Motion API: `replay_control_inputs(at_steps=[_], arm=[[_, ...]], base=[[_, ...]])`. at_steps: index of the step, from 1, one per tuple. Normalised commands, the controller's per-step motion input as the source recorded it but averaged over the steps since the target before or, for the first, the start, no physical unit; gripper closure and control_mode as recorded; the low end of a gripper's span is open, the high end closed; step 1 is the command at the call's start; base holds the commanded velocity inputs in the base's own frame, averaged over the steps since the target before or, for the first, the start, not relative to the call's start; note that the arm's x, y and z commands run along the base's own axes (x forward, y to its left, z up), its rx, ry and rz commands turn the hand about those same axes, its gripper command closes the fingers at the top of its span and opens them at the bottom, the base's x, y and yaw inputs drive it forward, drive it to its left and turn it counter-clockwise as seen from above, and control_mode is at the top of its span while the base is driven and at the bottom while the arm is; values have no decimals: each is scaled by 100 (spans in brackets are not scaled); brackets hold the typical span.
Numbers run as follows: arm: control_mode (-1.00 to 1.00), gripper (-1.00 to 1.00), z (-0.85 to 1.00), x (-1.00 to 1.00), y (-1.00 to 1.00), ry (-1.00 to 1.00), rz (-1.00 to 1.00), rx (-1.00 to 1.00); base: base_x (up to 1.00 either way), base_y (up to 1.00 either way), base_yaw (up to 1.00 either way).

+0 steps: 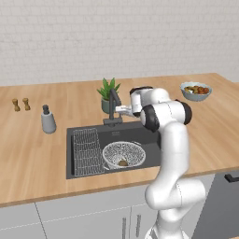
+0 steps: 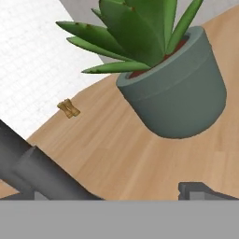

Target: Put the colander in the sink, put the kiwi in the colander, and turn on the sink faucet and pour water over the colander.

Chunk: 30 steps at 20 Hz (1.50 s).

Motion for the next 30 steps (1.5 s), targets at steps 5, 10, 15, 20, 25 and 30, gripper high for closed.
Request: replay_control_inputs(at_steps=[5, 10, 15, 20, 25, 30], arm=[[-100, -100, -5, 26, 3, 1, 0, -1], [-100, -100, -6, 29, 2, 0, 0, -2], [-100, -100, -11, 22, 0, 1, 0, -3], [-100, -100, -18, 19, 0, 2, 0, -3], [-100, -100, -16, 9, 0, 0, 0, -3], [-100, 100, -10, 3, 0, 0, 0, -2]], base=[[0, 0, 0], [0, 0, 0], [0, 0, 0], [0, 0, 0], [0, 0, 0], [0, 0, 0]])
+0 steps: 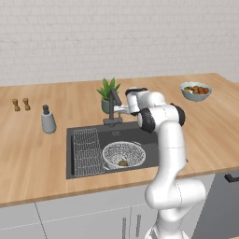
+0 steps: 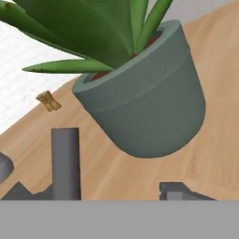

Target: Put the colander in the sink, put the kiwi in the colander, and turn on the sink faucet and pour water over the colander.

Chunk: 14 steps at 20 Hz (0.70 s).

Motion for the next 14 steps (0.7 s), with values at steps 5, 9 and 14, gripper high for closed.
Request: replay_control_inputs(at_steps=[5, 9, 14], arm=[[-100, 100, -1, 2, 0, 0, 0, 0], [-100, 100, 0, 7, 0, 0, 0, 0], [-100, 100, -1, 18, 0, 0, 0, 0]], base=[[0, 0, 0], [0, 0, 0], [0, 0, 0]])
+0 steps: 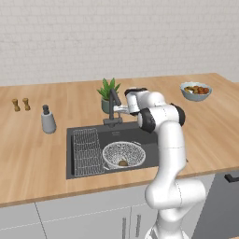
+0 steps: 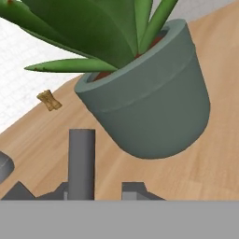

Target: Put the colander in the sink, put the kiwi in the colander, and turn on the sink faucet and pour water over the colander.

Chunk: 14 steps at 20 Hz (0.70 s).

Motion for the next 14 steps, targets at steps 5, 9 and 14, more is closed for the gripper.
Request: replay_control_inputs(at_steps=[5, 9, 14], arm=[[-100, 100, -10, 35, 0, 0, -2, -1], [-100, 100, -8, 34, -4, 0, -6, -4], [-100, 100, -2, 15, -35, 0, -10, -5]], base=[[0, 0, 0], [0, 0, 0], [0, 0, 0]])
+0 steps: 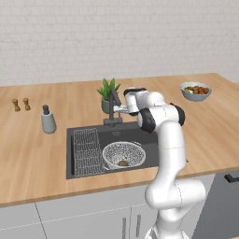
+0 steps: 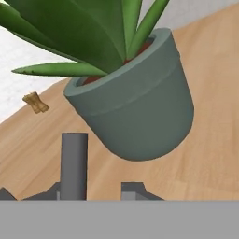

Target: Put the colander in the sink, put the kiwi in the colander, and turn on the sink faucet and pour water over the colander.

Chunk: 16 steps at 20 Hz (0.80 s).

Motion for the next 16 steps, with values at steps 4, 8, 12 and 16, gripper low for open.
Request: replay_control_inputs(at_steps=[4, 8, 12, 16], arm=[[-100, 100, 0, 1, -57, 0, -9, -3], [-100, 100, 0, 0, -83, 0, -7, 0], [-100, 100, 0, -3, -100, 0, -5, 0], [-100, 100, -1, -13, -100, -1, -3, 0]], base=[[0, 0, 0], [0, 0, 0], [0, 0, 0], [0, 0, 0]])
